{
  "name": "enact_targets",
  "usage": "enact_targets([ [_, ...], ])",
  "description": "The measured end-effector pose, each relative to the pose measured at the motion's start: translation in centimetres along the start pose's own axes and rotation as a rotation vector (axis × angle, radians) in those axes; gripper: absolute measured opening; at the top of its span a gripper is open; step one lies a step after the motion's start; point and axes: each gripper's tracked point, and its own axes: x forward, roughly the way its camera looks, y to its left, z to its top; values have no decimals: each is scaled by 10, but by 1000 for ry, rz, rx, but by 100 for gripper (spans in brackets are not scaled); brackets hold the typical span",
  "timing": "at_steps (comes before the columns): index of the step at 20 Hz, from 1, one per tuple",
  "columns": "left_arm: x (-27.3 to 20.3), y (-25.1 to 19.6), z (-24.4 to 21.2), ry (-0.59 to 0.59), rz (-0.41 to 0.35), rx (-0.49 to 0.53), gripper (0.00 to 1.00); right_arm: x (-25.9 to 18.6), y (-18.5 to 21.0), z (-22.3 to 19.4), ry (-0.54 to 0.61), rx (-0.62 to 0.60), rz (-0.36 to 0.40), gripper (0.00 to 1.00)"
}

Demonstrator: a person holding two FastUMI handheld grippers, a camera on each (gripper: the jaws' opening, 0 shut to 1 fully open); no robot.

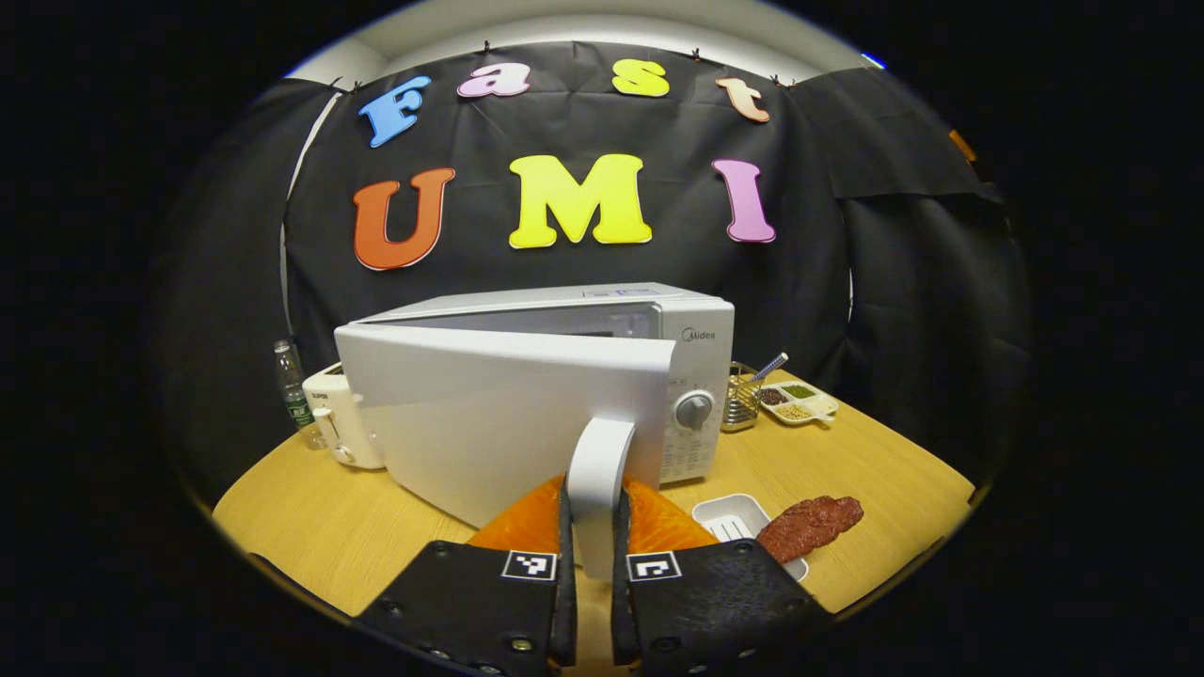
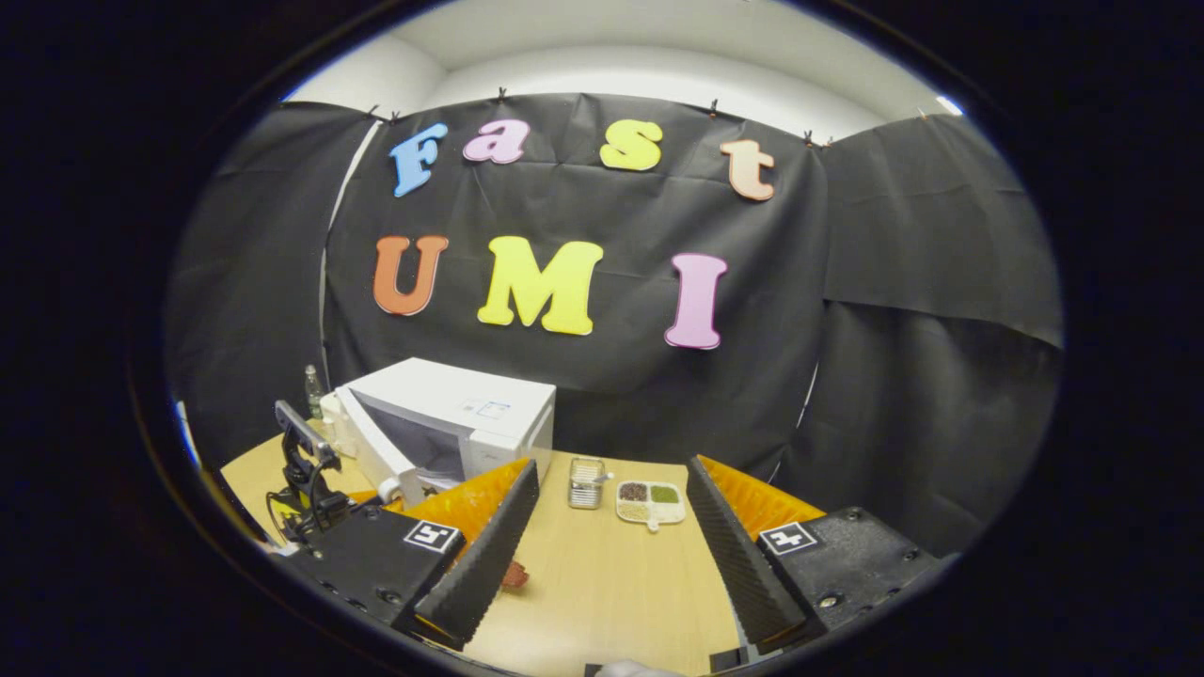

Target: Open the microwave oven with the left hand, put the food in, and close the microwave oven.

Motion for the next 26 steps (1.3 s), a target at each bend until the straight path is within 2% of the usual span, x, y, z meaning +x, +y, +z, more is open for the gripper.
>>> enact_targets([
  [1, -2, 4, -2, 8, 5, -5, 14, -3, 4, -1, 0, -4, 2, 96],
  [3, -11, 15, -1, 8, 44, 12, 25, -10, 9, -1, -1, -11, 1, 96],
  [4, -16, 22, 0, 2, 59, 22, 45, -14, 11, -1, -4, -11, 0, 96],
  [5, -21, 25, 7, -22, 61, 31, 59, -19, 13, -1, -6, -9, 0, 96],
  [7, -26, 29, 19, -58, 49, 67, 87, -25, 16, -3, -8, -14, -3, 96],
  [8, -25, 32, 16, -47, 48, 79, 95, -28, 18, -3, -11, -12, -2, 96],
  [9, -27, 34, 16, -52, 46, 84, 95, -31, 19, -4, -10, -9, -1, 100],
  [10, -31, 38, 14, -49, 50, 88, 88, -33, 21, -6, -11, -2, 3, 100],
  [11, -37, 41, 13, -44, 55, 83, 95, -36, 24, -5, -12, 7, 6, 100],
  [13, -49, 49, 8, -29, 67, 68, 95, -40, 30, -7, -13, 25, 24, 100],
  [14, -57, 53, 6, -22, 74, 62, 95, -41, 34, -9, -13, 30, 34, 96],
  [15, -66, 59, 4, -14, 83, 64, 95, -42, 37, -9, -12, 34, 42, 96],
  [16, -75, 65, 2, -9, 93, 69, 95, -42, 42, -9, -13, 38, 55, 100],
  [17, -85, 72, 0, -1, 108, 77, 95, -41, 49, -11, -7, 41, 67, 100],
  [18, -96, 82, 0, -7, 120, 81, 95, -41, 55, -11, -6, 45, 84, 96],
  [19, -106, 90, 2, -13, 133, 87, 95, -42, 62, -11, -9, 49, 95, 100],
  [20, -115, 99, 4, -19, 146, 96, 95, -42, 68, -11, -12, 53, 108, 100],
  [21, -121, 109, 4, -15, 159, 106, 95, -43, 74, -13, -11, 58, 119, 96],
  [26, -154, 150, -12, 6, 222, 112, 95, -49, 106, -26, 20, 89, 168, 96],
])
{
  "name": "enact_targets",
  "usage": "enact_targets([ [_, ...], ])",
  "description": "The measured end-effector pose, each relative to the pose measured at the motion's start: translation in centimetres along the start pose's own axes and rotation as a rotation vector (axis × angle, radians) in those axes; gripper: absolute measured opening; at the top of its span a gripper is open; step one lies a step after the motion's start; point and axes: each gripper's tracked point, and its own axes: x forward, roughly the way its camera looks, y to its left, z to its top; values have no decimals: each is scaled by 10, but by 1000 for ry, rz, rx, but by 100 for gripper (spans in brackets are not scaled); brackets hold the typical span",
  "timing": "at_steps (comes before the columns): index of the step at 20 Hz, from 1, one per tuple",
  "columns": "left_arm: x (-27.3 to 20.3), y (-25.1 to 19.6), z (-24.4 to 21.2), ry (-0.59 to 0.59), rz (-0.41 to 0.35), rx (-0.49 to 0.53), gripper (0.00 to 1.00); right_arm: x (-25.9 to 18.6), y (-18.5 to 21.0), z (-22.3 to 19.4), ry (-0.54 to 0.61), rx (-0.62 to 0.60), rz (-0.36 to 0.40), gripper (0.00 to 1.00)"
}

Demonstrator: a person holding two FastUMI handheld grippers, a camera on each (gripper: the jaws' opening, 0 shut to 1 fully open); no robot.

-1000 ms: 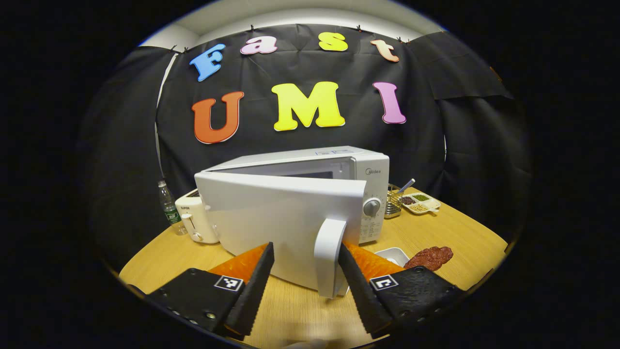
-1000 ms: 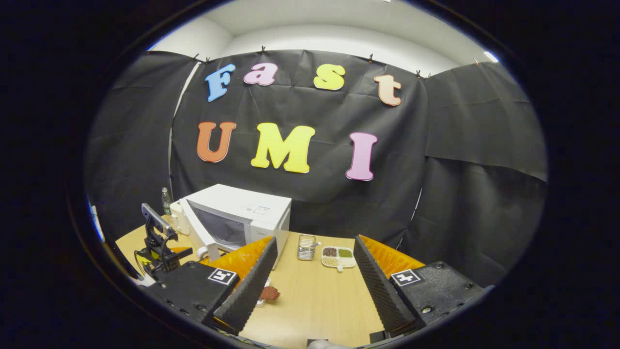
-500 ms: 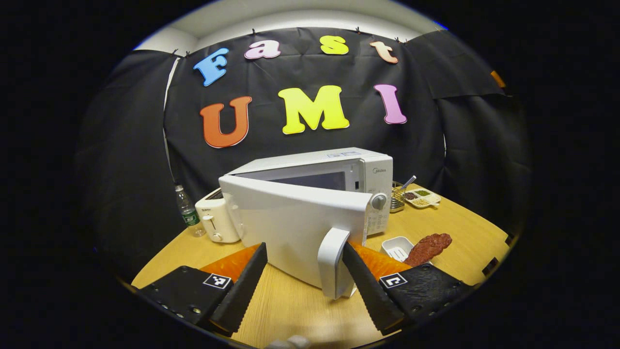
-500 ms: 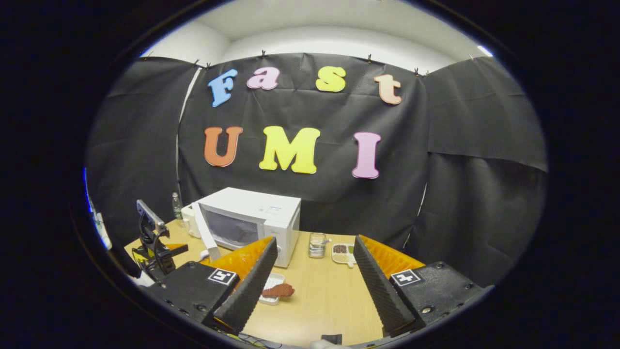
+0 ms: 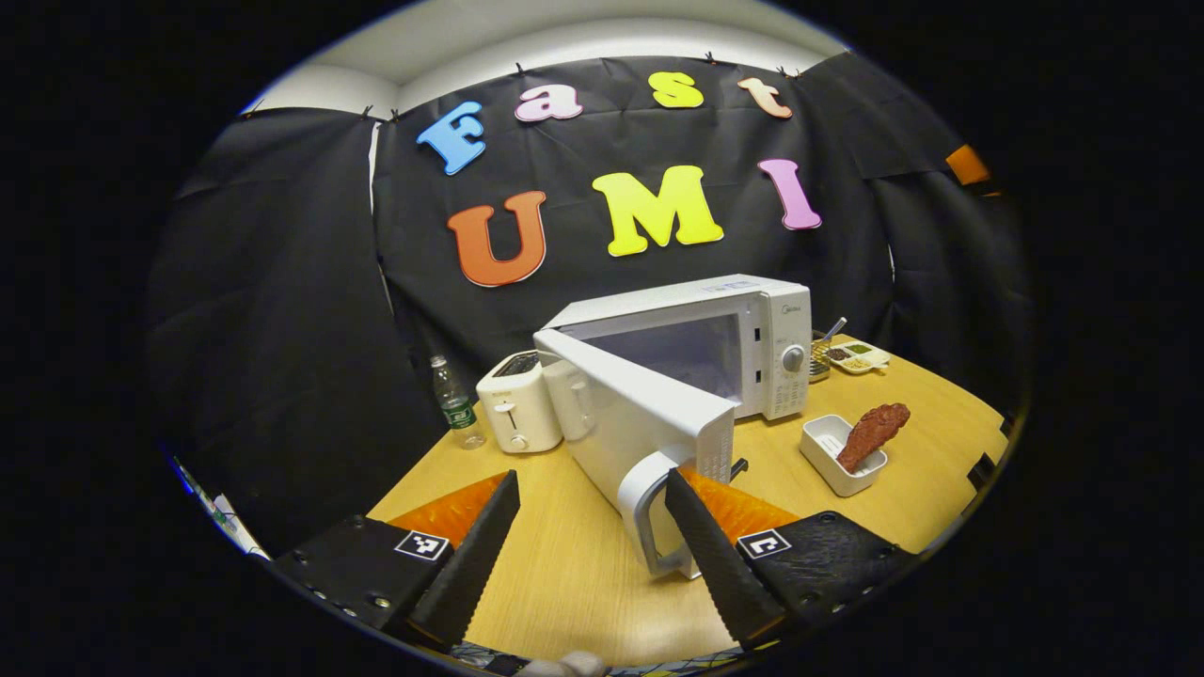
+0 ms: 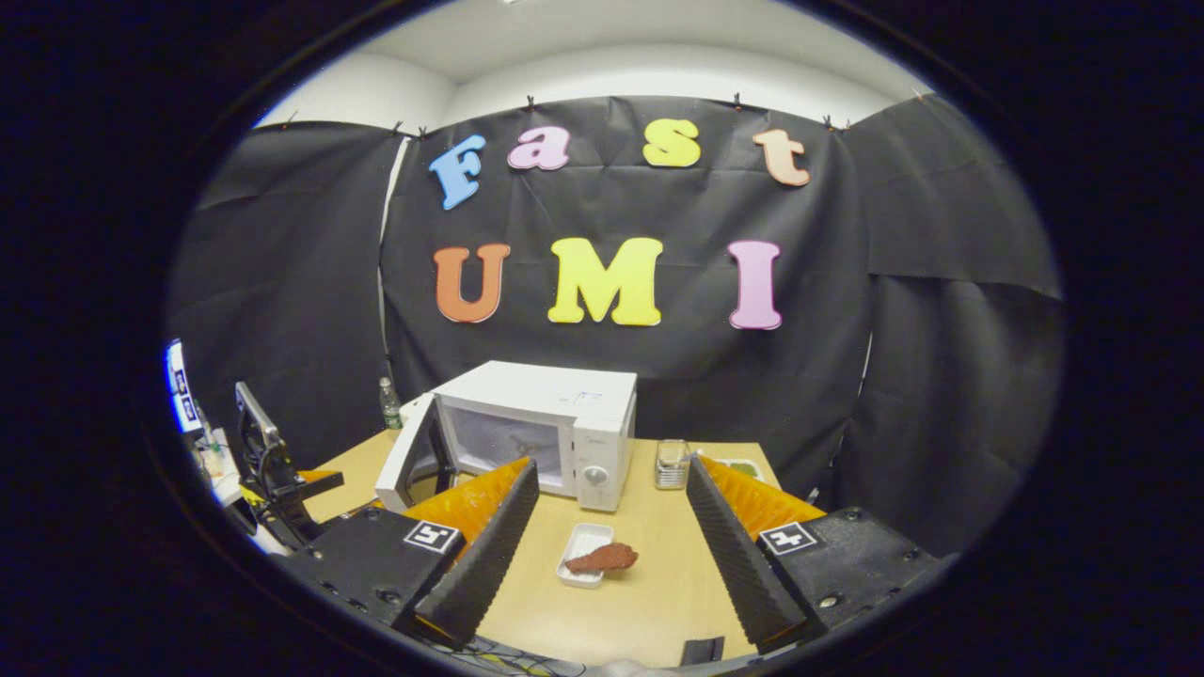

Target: Open the microwave oven with the left hand, put the food in, and close the microwave oven.

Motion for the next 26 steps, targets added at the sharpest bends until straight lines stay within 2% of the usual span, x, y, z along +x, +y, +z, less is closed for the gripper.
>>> enact_targets([
  [1, -2, 10, -3, 0, 13, -4, 95, -1, 4, -2, 5, 0, 3, 96],
  [2, -4, 18, -7, 7, 22, -13, 95, -1, 7, -5, 8, -1, 4, 100],
  [3, -6, 27, -10, 12, 32, -27, 95, -2, 11, -7, 11, 3, 6, 96],
  [8, -16, 72, -23, 30, 92, -42, 95, -6, 23, -18, 26, 15, 5, 96],
  [9, -16, 81, -26, 35, 105, -47, 95, -6, 24, -21, 32, 15, 6, 100],
  [10, -15, 91, -27, 39, 122, -51, 95, -5, 25, -24, 38, 16, 5, 96],
  [12, -15, 112, -33, 52, 164, -61, 95, -4, 28, -27, 45, 21, 4, 96],
  [13, -15, 122, -34, 58, 180, -69, 95, -3, 29, -28, 48, 23, 4, 100],
  [15, -21, 135, -36, 60, 199, -83, 95, -1, 30, -29, 45, 20, 4, 100],
  [19, -34, 136, -32, 43, 202, -84, 95, 9, 21, -40, 44, 15, 1, 100],
  [21, -48, 132, -29, 44, 200, -82, 96, 19, 12, -63, 78, 29, -2, 100],
  [22, -53, 128, -27, 46, 199, -83, 95, 23, 9, -73, 97, 43, 2, 96],
  [23, -58, 123, -23, 43, 194, -88, 95, 28, 6, -83, 112, 57, 8, 100],
  [24, -64, 115, -17, 41, 182, -96, 95, 36, 3, -92, 124, 72, 21, 96],
  [25, -68, 106, -10, 34, 170, -95, 95, 44, 1, -103, 141, 81, 32, 100],
  [26, -73, 97, 0, 19, 158, -90, 95, 52, -2, -115, 160, 85, 47, 100],
])
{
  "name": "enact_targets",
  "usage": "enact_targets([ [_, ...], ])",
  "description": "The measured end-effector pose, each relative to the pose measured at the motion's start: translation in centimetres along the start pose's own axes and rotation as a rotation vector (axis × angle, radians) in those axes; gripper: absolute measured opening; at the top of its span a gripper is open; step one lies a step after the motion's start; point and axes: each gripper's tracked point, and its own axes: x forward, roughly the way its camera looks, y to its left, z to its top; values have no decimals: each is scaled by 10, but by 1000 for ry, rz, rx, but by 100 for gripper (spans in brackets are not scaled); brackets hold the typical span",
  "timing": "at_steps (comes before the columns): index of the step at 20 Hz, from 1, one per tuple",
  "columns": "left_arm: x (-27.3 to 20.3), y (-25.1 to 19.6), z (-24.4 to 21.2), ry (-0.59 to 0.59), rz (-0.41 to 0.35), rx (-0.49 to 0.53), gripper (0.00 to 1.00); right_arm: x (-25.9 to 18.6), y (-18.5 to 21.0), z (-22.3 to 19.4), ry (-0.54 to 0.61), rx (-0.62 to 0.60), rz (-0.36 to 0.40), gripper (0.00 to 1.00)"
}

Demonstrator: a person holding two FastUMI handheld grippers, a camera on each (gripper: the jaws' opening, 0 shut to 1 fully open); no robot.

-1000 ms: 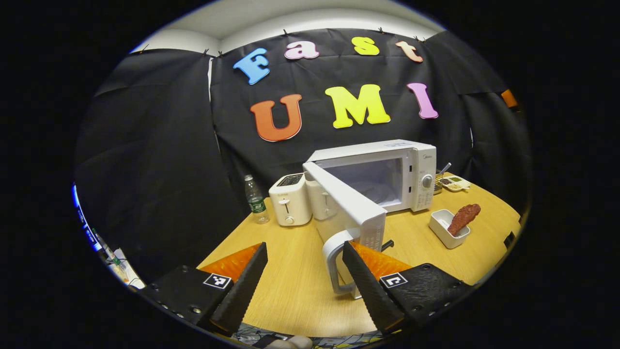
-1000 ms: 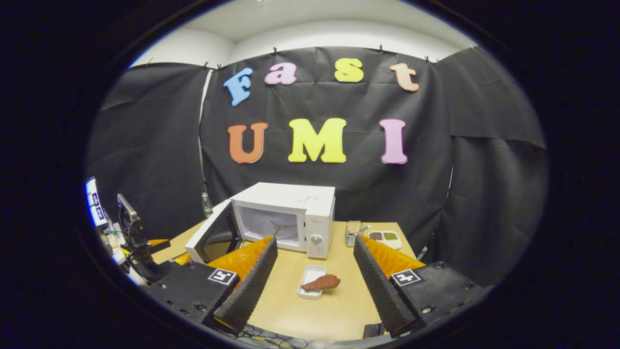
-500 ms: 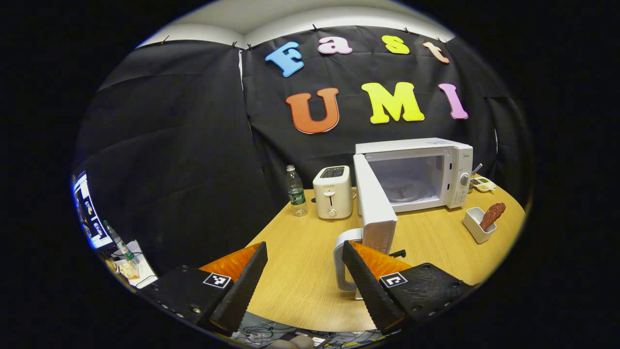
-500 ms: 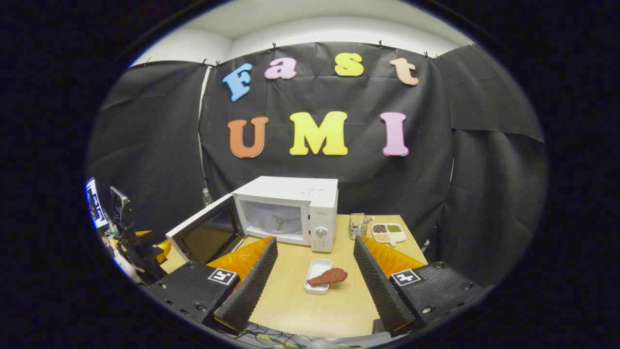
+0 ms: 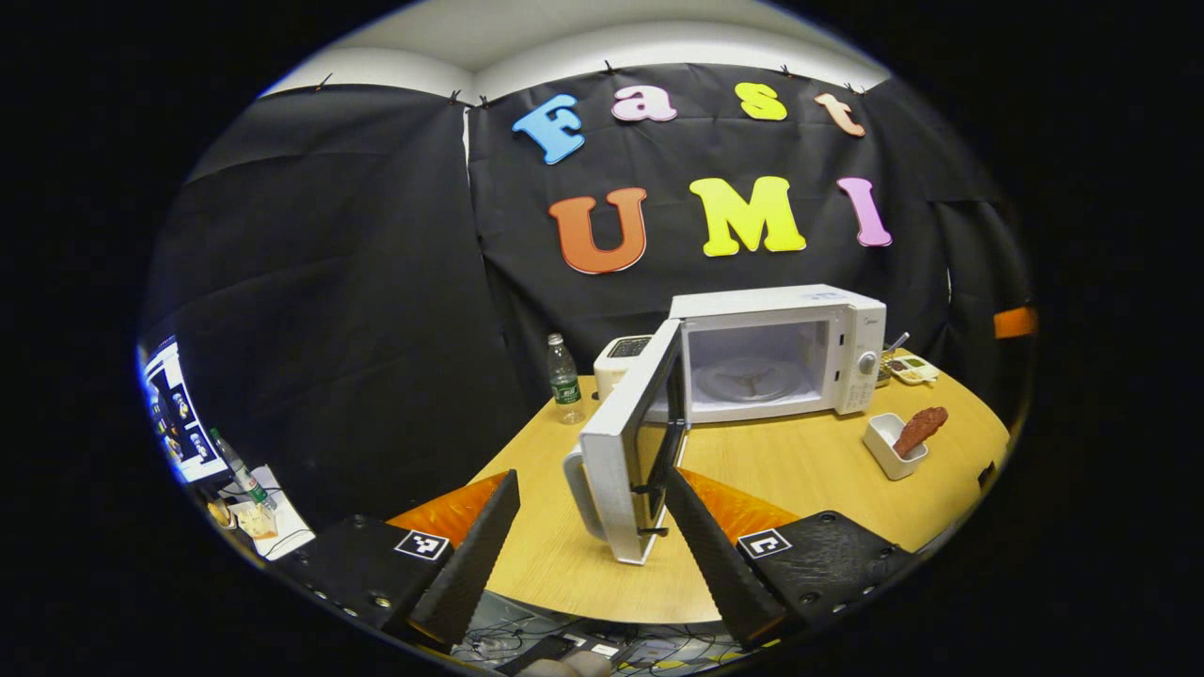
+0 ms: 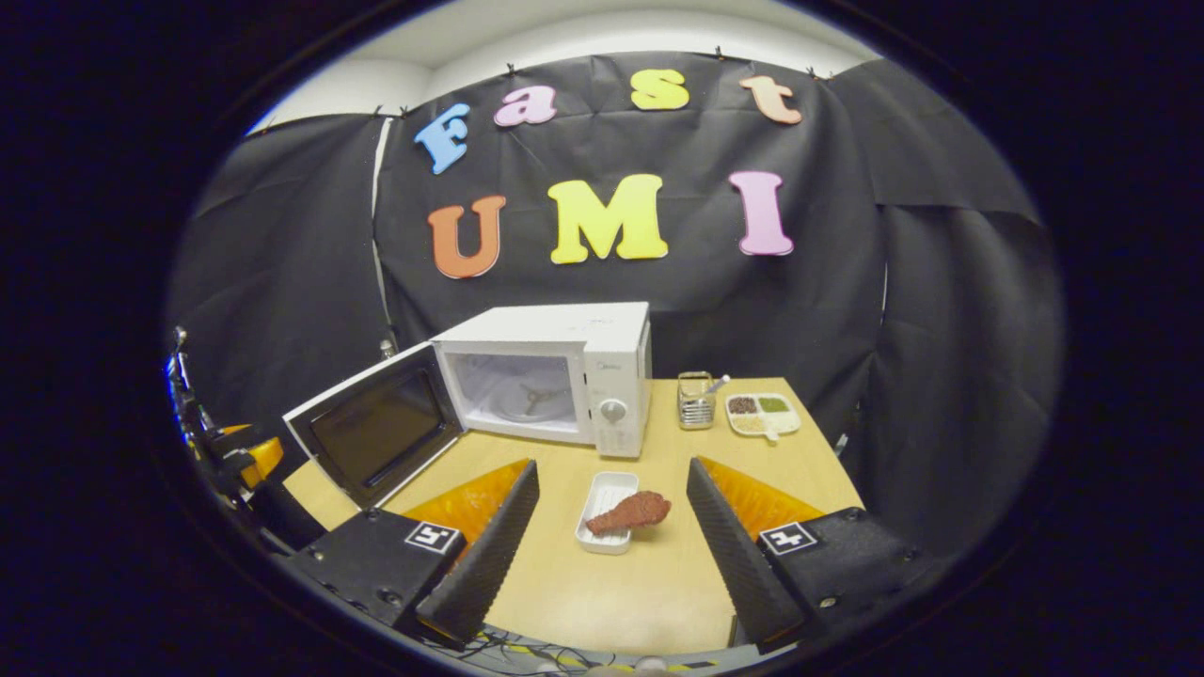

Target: Open the microwave oven with the left hand, put the food in, and close the microwave oven.

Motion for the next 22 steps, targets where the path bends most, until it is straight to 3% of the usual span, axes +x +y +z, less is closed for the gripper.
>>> enact_targets([
  [5, -17, -61, 53, -78, -89, -33, 95, 58, -23, -47, 112, 38, 93, 99],
  [6, -19, -75, 61, -88, -107, -46, 95, 69, -28, -54, 128, 44, 114, 90],
  [7, -21, -89, 70, -99, -125, -52, 95, 80, -37, -62, 154, 42, 118, 89],
  [8, -23, -102, 76, -103, -139, -54, 95, 91, -46, -72, 183, 45, 125, 97],
  [9, -22, -114, 82, -107, -149, -53, 92, 101, -51, -81, 218, 54, 140, 97],
  [10, -21, -122, 87, -114, -154, -52, 95, 110, -54, -88, 245, 77, 160, 97],
  [11, -18, -131, 92, -114, -161, -53, 95, 119, -59, -92, 269, 98, 171, 86],
  [13, -13, -144, 96, -108, -164, -62, 95, 132, -67, -97, 300, 117, 185, 84],
  [14, -12, -148, 98, -107, -163, -66, 95, 138, -66, -98, 311, 126, 198, 95],
  [18, -2, -154, 104, -97, -142, -67, 95, 156, -58, -106, 369, 163, 271, 95],
  [19, -1, -153, 106, -98, -134, -67, 95, 159, -51, -108, 389, 179, 301, 82],
  [20, -1, -152, 107, -97, -126, -64, 95, 161, -45, -111, 408, 201, 330, 93],
  [21, -1, -151, 107, -93, -115, -58, 95, 165, -40, -112, 423, 228, 349, 75],
  [22, 0, -147, 105, -88, -105, -53, 95, 168, -38, -116, 449, 247, 354, 83],
])
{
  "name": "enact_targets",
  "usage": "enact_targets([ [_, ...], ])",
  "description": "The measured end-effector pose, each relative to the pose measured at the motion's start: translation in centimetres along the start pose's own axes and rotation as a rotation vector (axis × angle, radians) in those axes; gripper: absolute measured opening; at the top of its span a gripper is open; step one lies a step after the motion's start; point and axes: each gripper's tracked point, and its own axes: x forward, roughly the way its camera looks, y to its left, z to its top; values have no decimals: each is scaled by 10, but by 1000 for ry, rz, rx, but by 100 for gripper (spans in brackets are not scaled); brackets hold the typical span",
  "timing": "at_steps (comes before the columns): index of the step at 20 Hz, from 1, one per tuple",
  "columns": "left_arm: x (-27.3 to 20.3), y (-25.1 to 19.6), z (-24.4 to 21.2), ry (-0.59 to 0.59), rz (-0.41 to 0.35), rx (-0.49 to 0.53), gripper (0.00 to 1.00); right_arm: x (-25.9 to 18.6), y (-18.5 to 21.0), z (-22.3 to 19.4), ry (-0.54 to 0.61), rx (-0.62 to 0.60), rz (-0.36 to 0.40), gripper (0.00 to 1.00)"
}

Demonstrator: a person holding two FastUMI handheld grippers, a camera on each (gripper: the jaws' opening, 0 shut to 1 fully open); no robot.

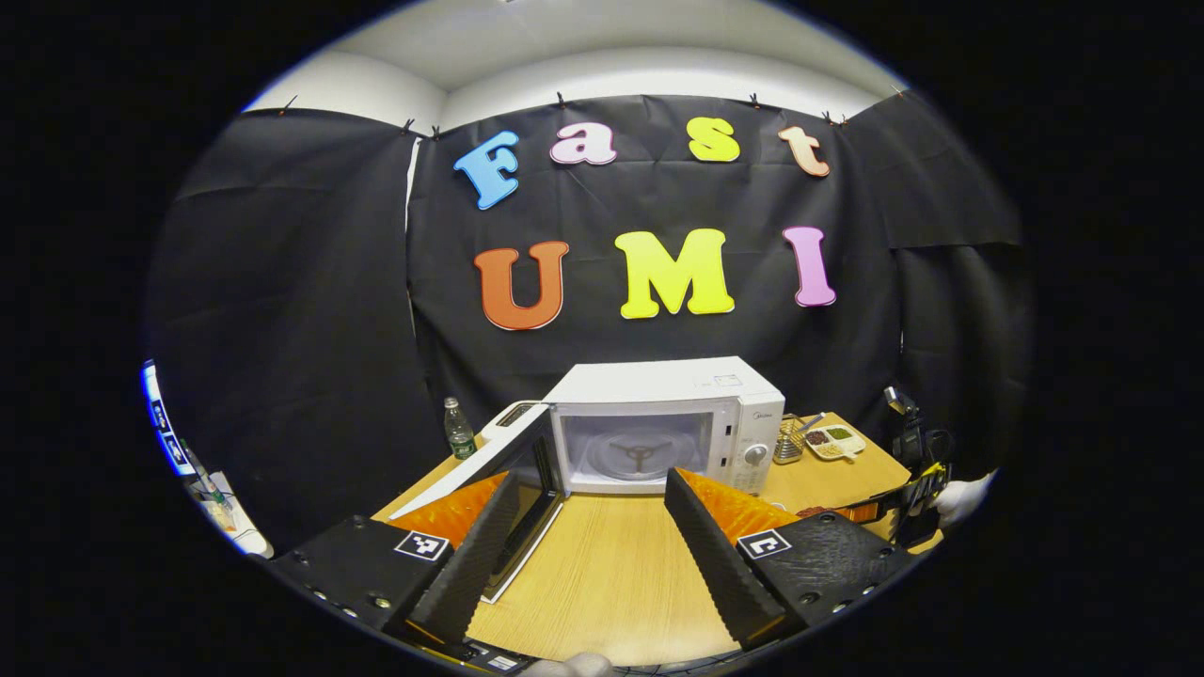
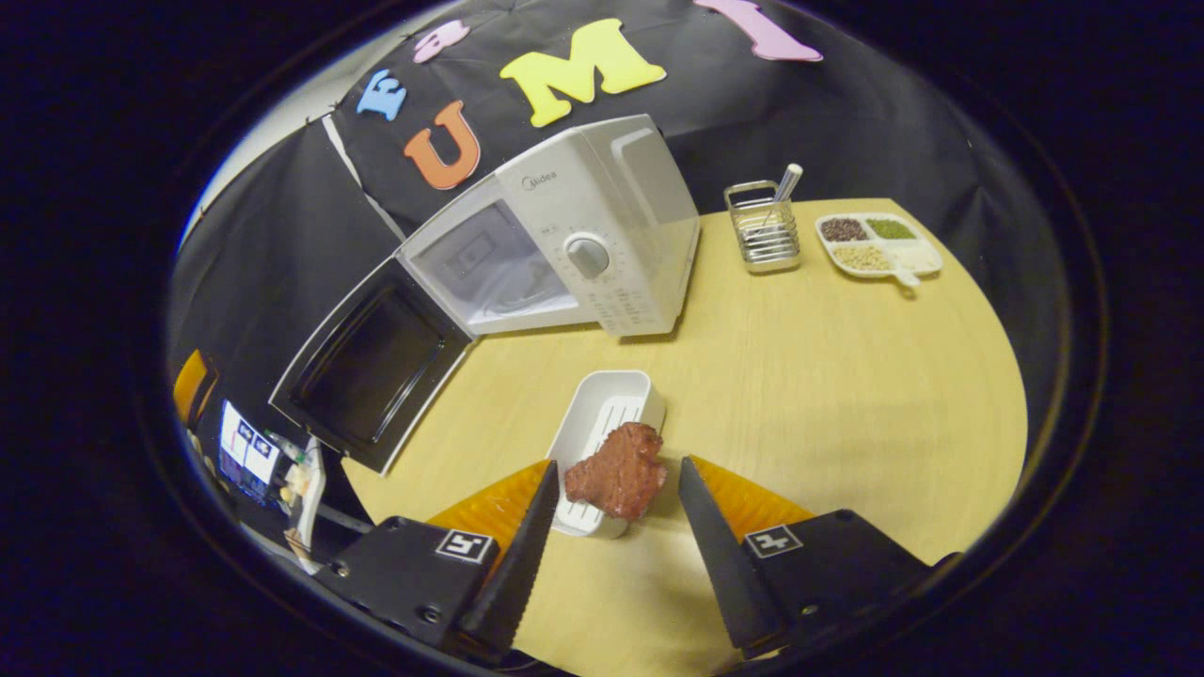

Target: Open the microwave oven with the left hand, put the food in, and close the microwave oven.

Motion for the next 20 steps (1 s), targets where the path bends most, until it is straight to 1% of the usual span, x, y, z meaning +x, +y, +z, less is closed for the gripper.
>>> enact_targets([
  [1, 1, 3, -1, 5, 15, 8, 95, 3, -1, 0, 15, 21, 2, 58],
  [2, 1, 6, -4, 14, 27, 16, 95, 7, -4, -2, 24, 36, -6, 68],
  [3, 2, 7, -4, 17, 34, 16, 95, 8, -7, 0, 23, 45, -11, 48],
  [4, 1, 8, -3, 17, 42, 13, 95, 9, -11, 2, 15, 53, -25, 57],
  [5, 0, 9, -3, 20, 50, 12, 95, 10, -11, 4, 11, 71, -15, 30],
  [6, 0, 11, -4, 23, 58, 13, 95, 9, -10, 3, 14, 92, -9, 37],
  [7, 0, 11, -3, 22, 65, 14, 95, 7, -8, 5, 15, 116, 17, 22],
  [8, 0, 12, -3, 23, 74, 16, 95, 5, -5, 6, 14, 149, 40, 19],
  [9, -1, 13, -2, 24, 81, 19, 95, 2, -4, 11, 5, 176, 46, 12],
  [10, -1, 12, -3, 29, 93, 21, 95, 2, -5, 10, 5, 176, 39, 18],
  [11, -4, 14, -3, 31, 103, 22, 95, -3, -4, 13, 2, 171, 41, 6],
  [12, -6, 14, -4, 34, 112, 21, 95, -8, 0, 18, -4, 168, 50, 14],
  [15, -11, 12, -3, 25, 111, 15, 95, -29, 22, 41, -49, 187, 82, 14],
  [17, -14, 9, -2, 14, 73, 8, 96, -43, 50, 63, -111, 195, 109, 14],
  [20, -14, 12, -6, -7, -14, 55, 95, -47, 101, 88, -226, 196, 109, 14],
])
